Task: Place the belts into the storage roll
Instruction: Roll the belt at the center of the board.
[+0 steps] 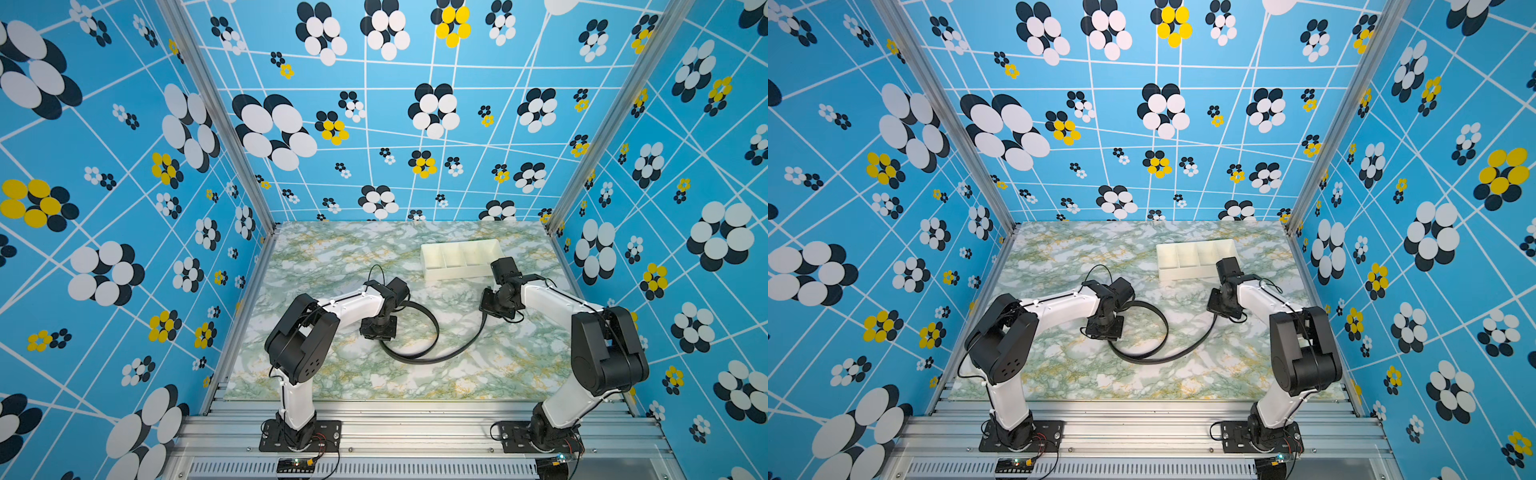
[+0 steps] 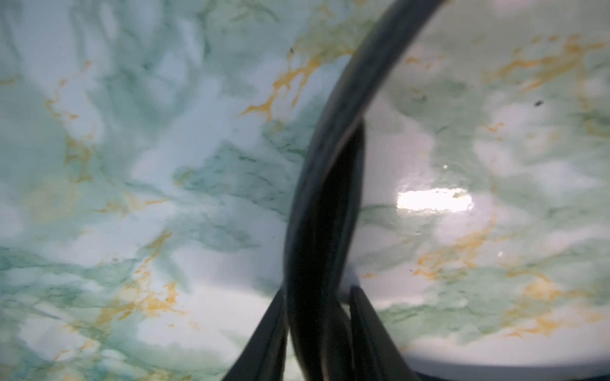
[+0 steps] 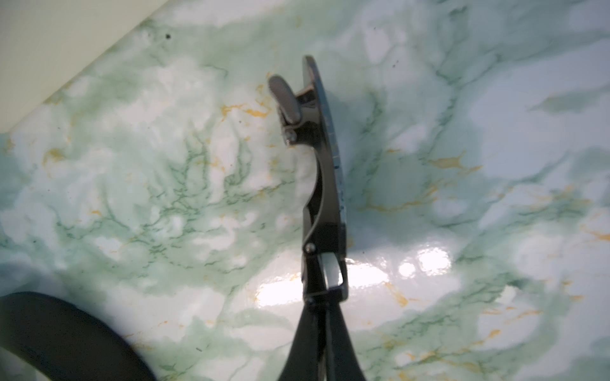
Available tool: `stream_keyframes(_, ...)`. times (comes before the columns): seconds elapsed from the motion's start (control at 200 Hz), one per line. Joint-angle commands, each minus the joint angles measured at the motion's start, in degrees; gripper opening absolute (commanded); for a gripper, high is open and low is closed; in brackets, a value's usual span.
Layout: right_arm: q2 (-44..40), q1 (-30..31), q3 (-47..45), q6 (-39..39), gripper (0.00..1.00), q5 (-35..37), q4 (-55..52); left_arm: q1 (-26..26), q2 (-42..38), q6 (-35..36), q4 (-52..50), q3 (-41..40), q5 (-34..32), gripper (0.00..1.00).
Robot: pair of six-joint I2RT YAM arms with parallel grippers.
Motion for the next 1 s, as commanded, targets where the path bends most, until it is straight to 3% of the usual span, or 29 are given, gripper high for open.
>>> stream_keyframes(0.0, -1.9, -1.19, -1.49, -0.61, 0.0, 1.15, -2.83, 2.04, 4.32, 2.23, -1.66, -3.97, -3.78, 0.34)
stream_keyframes(0.295, -4.05, -5.36, -2.98, -1.18, 0.0, 1.71, -3.25, 2.84, 7.23, 6.21, -1.51, -3.03, -4.93, 0.3)
stream_keyframes(0.545, -2.47, -4.39, -2.23, -2.91, 0.0, -8.74, 0.62, 1.42, 7.05, 14.31, -0.58, -1.91, -8.14, 0.27)
stream_keyframes(0.69, 0.67, 2.38, 1.65, -4.26, 0.0, -9.55, 0.13, -0.96, 7.21, 19.15, -1.87, 1.43, -9.21, 0.27)
stream_keyframes(0.794, 3.16, 5.06, 4.88, -4.33, 0.0, -11.89, 0.44, -3.82, 8.52, 23.72, -2.32, 4.28, -12.3, 0.28)
stream_keyframes(0.994, 9.11, 8.68, 12.99, -4.71, 0.0, -13.38, -0.57, -6.44, 11.04, 28.23, -0.85, 7.94, -11.87, 0.27)
